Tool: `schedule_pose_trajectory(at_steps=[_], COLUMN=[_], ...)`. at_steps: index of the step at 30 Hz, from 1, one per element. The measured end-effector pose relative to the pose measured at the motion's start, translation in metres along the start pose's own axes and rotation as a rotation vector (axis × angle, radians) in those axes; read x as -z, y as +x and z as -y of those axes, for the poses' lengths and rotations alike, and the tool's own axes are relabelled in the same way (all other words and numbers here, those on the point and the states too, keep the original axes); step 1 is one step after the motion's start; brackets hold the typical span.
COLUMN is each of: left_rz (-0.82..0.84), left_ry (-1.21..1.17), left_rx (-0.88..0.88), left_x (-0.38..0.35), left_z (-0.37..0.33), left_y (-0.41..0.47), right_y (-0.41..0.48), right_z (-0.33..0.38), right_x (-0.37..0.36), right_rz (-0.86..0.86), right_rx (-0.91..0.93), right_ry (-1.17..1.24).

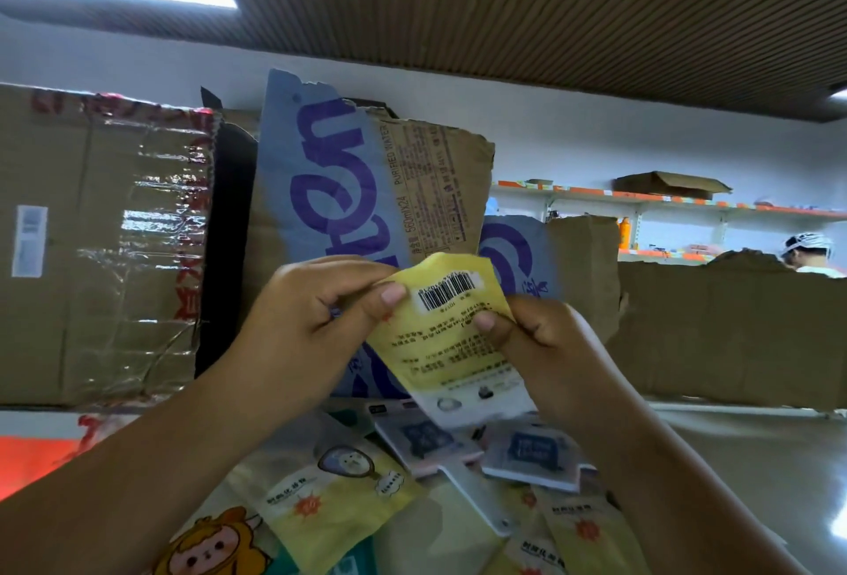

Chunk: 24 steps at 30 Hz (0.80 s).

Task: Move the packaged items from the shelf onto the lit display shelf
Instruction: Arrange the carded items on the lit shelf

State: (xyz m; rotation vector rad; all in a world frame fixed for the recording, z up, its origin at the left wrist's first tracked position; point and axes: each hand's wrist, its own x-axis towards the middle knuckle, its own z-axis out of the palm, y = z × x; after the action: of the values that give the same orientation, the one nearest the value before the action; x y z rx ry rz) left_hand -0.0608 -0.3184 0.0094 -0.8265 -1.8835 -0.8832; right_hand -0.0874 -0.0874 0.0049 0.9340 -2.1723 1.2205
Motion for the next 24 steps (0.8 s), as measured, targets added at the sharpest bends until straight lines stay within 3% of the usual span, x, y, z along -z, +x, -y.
schedule_pose_trajectory(at_steps=[6, 8, 10, 12, 14, 16, 18, 20, 24], left_rz=[-0.067, -0.092, -0.087, -0.020, 0.069, 0.115, 0.199, 0.321, 0.320], left_ry=[-0.080, -0.099, -0.103, -0.084, -0.113, -0.154, -0.295, -0.493, -0.594], left_rx=[0.132, 0.139, 0.128, 0.068, 0.093, 0.282, 0.540, 0.753, 0.781], left_x=[0.002, 0.003, 0.006, 0.010, 0.012, 0.010, 0.006, 0.003, -0.002], left_z=[0.001, 0.001, 0.002, 0.000, -0.006, -0.010, -0.008, -0.009, -0.003], left_y=[0.000, 0.001, 0.002, 0.001, 0.000, 0.003, 0.006, 0.005, 0.003], right_y=[0.003, 0.004, 0.004, 0.004, 0.004, 0.005, 0.006, 0.006, 0.007], right_z=[-0.003, -0.005, -0.014, -0.017, -0.015, -0.012, -0.013, -0.013, -0.016], right_x=[-0.006, -0.005, -0.006, -0.003, 0.004, 0.010, 0.012, 0.007, -0.003], right_rz=[0.143, 0.271, 0.309, 0.189, 0.026, -0.126, -0.244, -0.270, -0.207], right_rx=[-0.114, -0.155, -0.162, -0.109, 0.123, 0.386, 0.512, 0.550, 0.503], right_ry=[0.175, 0.080, -0.164, -0.414, -0.545, -0.651, -0.778, -0.874, -0.913])
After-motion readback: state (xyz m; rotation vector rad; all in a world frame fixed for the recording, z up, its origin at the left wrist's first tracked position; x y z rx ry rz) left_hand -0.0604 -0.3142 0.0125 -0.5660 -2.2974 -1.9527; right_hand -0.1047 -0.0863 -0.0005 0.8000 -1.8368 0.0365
